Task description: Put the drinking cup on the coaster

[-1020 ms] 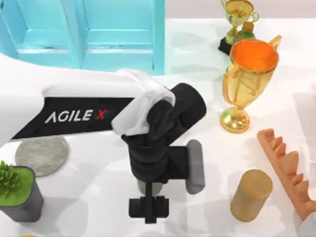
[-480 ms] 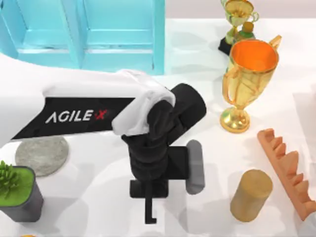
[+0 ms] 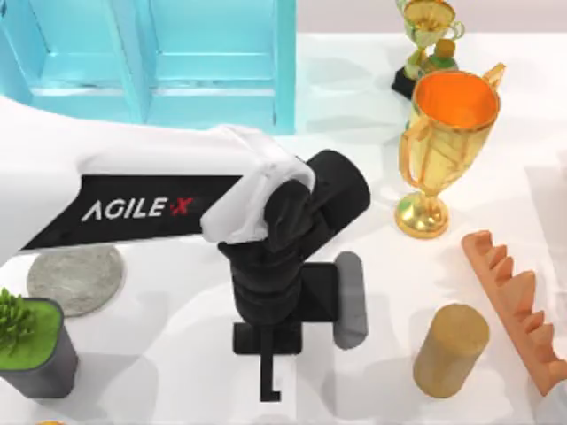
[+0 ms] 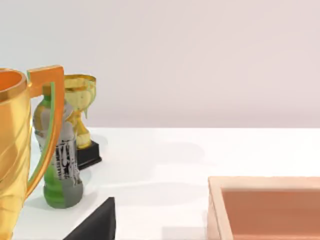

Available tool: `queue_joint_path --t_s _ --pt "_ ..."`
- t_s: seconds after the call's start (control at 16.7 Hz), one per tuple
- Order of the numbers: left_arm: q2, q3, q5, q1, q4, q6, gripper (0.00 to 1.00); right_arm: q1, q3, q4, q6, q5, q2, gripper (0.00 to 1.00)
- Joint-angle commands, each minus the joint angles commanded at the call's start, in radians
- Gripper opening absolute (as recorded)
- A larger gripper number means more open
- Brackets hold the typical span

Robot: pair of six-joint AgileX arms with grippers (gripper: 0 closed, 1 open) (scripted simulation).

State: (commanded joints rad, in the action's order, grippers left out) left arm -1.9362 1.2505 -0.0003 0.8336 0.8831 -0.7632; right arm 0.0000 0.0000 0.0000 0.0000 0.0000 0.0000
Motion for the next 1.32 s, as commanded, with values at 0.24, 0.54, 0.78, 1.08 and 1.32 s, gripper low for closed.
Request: queue_joint_path --t_s 0.24,0.54,0.78,1.08,1.32 --pt "0.001 0.019 0.007 -0.048 0.022 0.069 0.00 0.000 0.000 0.000 0.000 0.000 0.000 1.00" --pt "0.019 0.067 0.021 -0.240 0.101 0.363 0.00 0.000 0.000 0.000 0.000 0.000 0.000 1.00" --pt "0.046 0.105 0.029 -0.427 0.176 0.691 0.00 0.000 0.000 0.000 0.000 0.000 0.000 1.00" --pt "0.099 0.146 0.044 -0.602 0.221 0.930 0.00 0.000 0.000 0.000 0.000 0.000 0.000 1.00" --pt "0.108 0.150 0.047 -0.622 0.224 0.951 0.00 0.000 0.000 0.000 0.000 0.000 0.000 1.00"
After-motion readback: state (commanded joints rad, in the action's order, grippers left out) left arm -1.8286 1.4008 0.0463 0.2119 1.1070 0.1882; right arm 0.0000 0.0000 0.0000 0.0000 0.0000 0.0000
